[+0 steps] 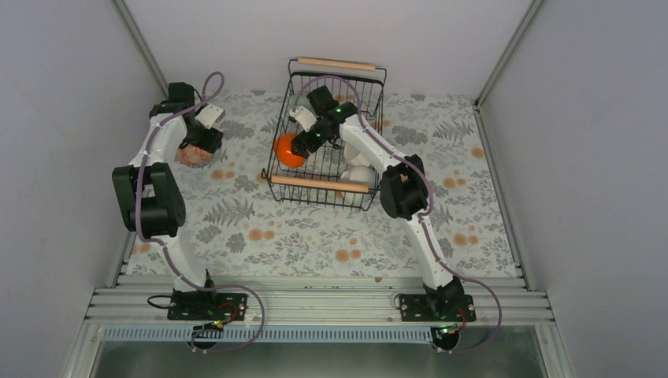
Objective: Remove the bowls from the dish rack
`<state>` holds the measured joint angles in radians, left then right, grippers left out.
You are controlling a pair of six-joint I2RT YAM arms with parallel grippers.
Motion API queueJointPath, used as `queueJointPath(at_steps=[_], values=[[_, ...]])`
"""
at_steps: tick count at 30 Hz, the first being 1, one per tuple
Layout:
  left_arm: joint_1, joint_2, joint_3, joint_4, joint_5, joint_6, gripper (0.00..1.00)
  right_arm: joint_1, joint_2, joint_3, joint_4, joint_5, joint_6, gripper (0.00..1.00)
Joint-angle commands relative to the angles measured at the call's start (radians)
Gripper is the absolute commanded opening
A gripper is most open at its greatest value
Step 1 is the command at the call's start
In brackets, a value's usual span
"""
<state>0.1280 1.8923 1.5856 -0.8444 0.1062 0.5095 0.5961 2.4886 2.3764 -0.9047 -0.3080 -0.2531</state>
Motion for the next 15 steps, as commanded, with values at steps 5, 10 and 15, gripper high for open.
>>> queueJointPath(at_steps=[5, 10, 15], values=[[-0.015, -0.045, 0.031, -0.058, 0.063, -0.011, 0.62, 0.007, 0.023, 0.027, 0.025, -0.072, 0.022, 0.9], [-0.018, -0.052, 0.035, -0.07, 0.079, -0.009, 0.63, -0.004, 0.029, 0.015, 0.029, -0.142, 0.02, 0.86], [-0.019, -0.062, 0.026, -0.072, 0.078, -0.003, 0.63, -0.011, 0.032, 0.011, 0.021, -0.143, 0.021, 0.78]])
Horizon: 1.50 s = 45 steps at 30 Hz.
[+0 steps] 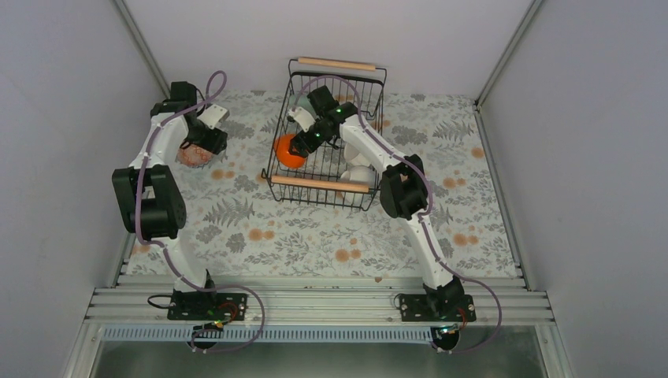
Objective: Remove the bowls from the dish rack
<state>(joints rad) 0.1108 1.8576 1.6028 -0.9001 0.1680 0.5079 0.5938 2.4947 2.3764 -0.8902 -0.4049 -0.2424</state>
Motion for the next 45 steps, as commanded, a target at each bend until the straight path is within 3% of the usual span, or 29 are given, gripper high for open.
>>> queueJointPath(at_steps=[1, 23, 45], values=[[-0.002, -0.027, 0.007, -0.017, 0.016, -0.002, 0.63, -0.008, 0.026, 0.011, 0.005, -0.046, 0.009, 0.77], [-0.017, -0.043, 0.041, -0.045, 0.037, -0.018, 0.65, -0.016, -0.025, -0.093, 0.025, 0.019, -0.005, 0.42], [-0.032, -0.044, 0.127, -0.079, 0.074, -0.044, 0.68, -0.027, -0.188, -0.094, -0.024, 0.084, -0.03, 0.4]])
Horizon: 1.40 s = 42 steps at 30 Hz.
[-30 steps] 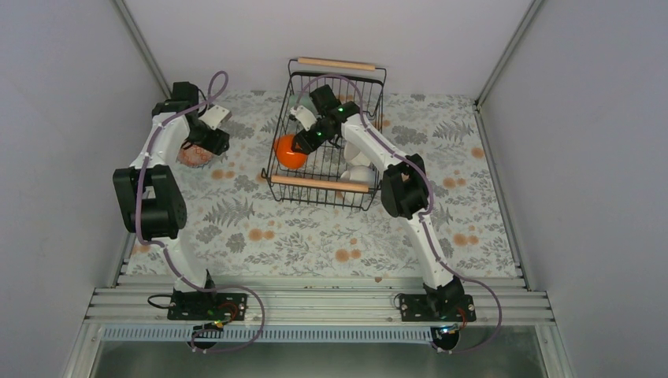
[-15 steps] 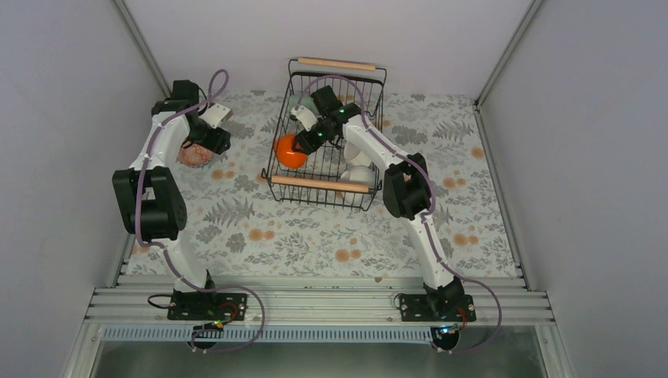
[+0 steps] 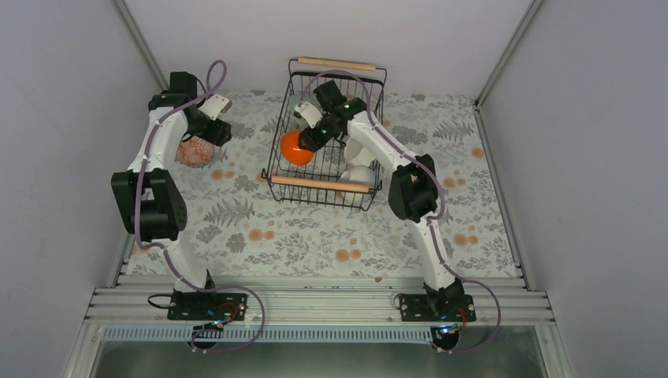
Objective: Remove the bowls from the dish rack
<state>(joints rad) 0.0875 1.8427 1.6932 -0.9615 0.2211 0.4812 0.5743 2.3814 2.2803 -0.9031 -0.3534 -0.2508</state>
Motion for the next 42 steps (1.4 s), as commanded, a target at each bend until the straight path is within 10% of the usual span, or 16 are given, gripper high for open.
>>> queueJointPath(at_steps=[1, 17, 42], values=[[-0.011, -0.027, 0.042, -0.019, 0.024, -0.019, 0.68, -0.008, -0.08, 0.005, -0.014, 0.039, -0.025, 0.4], [-0.021, 0.041, 0.325, -0.15, 0.463, -0.11, 0.73, -0.034, -0.148, -0.028, -0.034, 0.103, -0.057, 0.45], [-0.052, -0.006, 0.223, -0.111, 0.5, -0.105, 0.77, -0.032, -0.043, -0.009, -0.126, 0.312, -0.075, 0.81]])
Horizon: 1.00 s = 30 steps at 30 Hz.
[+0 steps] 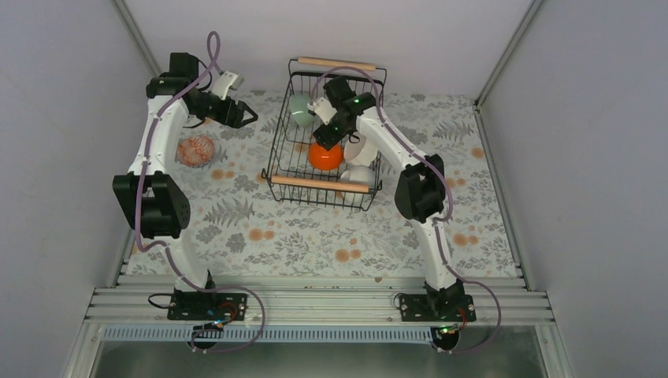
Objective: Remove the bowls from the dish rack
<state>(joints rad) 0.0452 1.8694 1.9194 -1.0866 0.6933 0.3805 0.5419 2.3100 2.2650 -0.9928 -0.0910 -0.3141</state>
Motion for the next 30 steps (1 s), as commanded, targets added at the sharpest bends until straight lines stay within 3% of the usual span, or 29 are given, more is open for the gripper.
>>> queueJointPath(at_steps=[1, 16, 18, 21, 30], values=[[-0.012, -0.036, -0.004, 0.014, 0.024, -0.006, 0.77, 0.0, 0.029, 0.006, -0.042, 0.05, -0.012, 0.81], [-0.024, -0.067, -0.038, 0.024, 0.003, -0.012, 0.85, 0.019, 0.059, -0.033, -0.079, 0.029, -0.022, 0.82], [-0.024, -0.067, -0.037, 0.024, 0.002, -0.014, 0.87, 0.021, 0.067, -0.033, -0.079, 0.03, -0.02, 0.81], [-0.026, -0.075, -0.039, 0.027, -0.002, -0.015, 1.0, 0.029, 0.075, -0.032, -0.076, 0.026, -0.019, 0.79], [-0.033, -0.087, -0.041, 0.027, 0.001, -0.018, 1.0, 0.043, 0.102, -0.025, -0.067, 0.054, -0.016, 0.75]])
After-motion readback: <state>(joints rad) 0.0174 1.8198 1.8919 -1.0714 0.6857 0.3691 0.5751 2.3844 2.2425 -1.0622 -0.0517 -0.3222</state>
